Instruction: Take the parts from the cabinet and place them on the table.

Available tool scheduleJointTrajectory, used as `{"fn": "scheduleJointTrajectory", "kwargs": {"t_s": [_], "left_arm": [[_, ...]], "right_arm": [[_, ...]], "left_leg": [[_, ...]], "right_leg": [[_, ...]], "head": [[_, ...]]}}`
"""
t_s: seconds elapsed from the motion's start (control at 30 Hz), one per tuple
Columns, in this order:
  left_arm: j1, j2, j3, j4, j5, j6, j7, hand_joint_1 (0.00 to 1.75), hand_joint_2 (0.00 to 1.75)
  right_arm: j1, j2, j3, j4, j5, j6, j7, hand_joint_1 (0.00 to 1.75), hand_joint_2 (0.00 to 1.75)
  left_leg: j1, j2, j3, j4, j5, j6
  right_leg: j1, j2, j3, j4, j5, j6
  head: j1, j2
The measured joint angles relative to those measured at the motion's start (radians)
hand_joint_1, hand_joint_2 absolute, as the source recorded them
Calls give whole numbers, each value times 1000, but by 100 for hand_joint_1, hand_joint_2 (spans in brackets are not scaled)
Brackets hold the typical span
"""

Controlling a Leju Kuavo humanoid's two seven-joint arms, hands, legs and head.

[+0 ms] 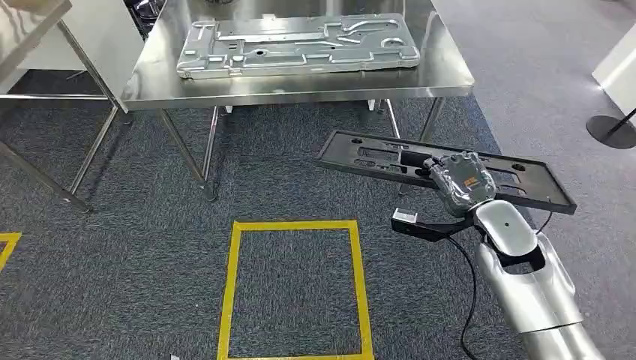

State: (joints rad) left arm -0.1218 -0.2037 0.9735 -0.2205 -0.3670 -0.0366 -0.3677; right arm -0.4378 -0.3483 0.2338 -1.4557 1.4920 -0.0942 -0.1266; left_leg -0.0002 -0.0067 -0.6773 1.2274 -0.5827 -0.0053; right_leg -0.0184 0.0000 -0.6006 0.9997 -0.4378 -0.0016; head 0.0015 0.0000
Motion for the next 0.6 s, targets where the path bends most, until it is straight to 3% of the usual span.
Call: {"fn": "scheduleJointTrajectory", "kwargs": {"t_s": [0.03,0.07,0.1,0.13,0.2,0.23,0.3,0.37,0.4,0.43,0.53,0.57,0.6], "left_arm": [[1,0,0,0,0,0,0,0,175],[2,0,0,0,0,0,0,0,175],[2,0,0,0,0,0,0,0,175],[2,0,0,0,0,0,0,0,175],[0,0,0,0,0,0,0,0,175],[0,0,0,0,0,0,0,0,175],[-1,0,0,0,0,0,0,0,175],[1,0,0,0,0,0,-1,0,175],[0,0,0,0,0,-1,-1,0,175],[-1,0,0,0,0,-2,-1,0,175],[-3,0,0,0,0,-2,-2,0,175],[-2,0,0,0,0,-2,-2,0,175],[-2,0,0,0,0,-2,-2,0,175]], "right_arm": [[0,0,0,0,0,0,0,175,175],[2,0,0,0,0,0,0,175,175],[4,0,0,0,0,0,0,175,175],[5,0,0,0,0,0,0,175,175],[5,0,0,0,0,0,0,175,175],[4,0,0,0,0,0,0,175,175],[5,0,0,0,0,0,0,175,175],[10,0,0,-3,0,0,0,175,175],[13,0,-1,-6,0,0,0,175,175],[13,0,-2,-10,0,-1,0,175,175],[21,0,-3,-11,0,-1,2,175,175],[26,0,-3,-11,0,-1,2,175,175],[31,0,-3,-11,0,-1,2,175,175]], "left_leg": [[1,0,-39,73,-23,-2],[2,0,-61,105,-23,-3],[3,0,-58,90,3,-2],[3,0,-33,27,47,0],[3,0,52,-158,144,10],[-2,-1,74,-195,134,14],[-3,-1,75,-207,132,20],[-6,-3,76,-212,132,35],[2,-2,83,-222,138,43],[2,-2,85,-224,137,46],[0,-1,86,-223,133,54],[-1,-1,86,-222,132,54],[-1,-2,88,-221,130,54]], "right_leg": [[1,0,0,1,-1,-1],[2,0,2,1,-3,-1],[2,0,5,1,-5,-1],[2,1,9,1,-8,1],[2,3,23,1,-16,7],[8,3,23,2,-19,12],[8,4,19,3,-18,22],[5,3,23,-2,-20,35],[2,3,22,5,-28,41],[3,2,8,38,-49,44],[2,2,-110,264,-146,53],[2,2,-140,312,-152,55],[2,2,-144,308,-133,54]], "head": [[0,0],[0,0],[0,0],[-1,0],[-1,0],[1,0],[3,0],[1,0],[1,0],[5,0],[4,0],[4,0],[4,0]]}}
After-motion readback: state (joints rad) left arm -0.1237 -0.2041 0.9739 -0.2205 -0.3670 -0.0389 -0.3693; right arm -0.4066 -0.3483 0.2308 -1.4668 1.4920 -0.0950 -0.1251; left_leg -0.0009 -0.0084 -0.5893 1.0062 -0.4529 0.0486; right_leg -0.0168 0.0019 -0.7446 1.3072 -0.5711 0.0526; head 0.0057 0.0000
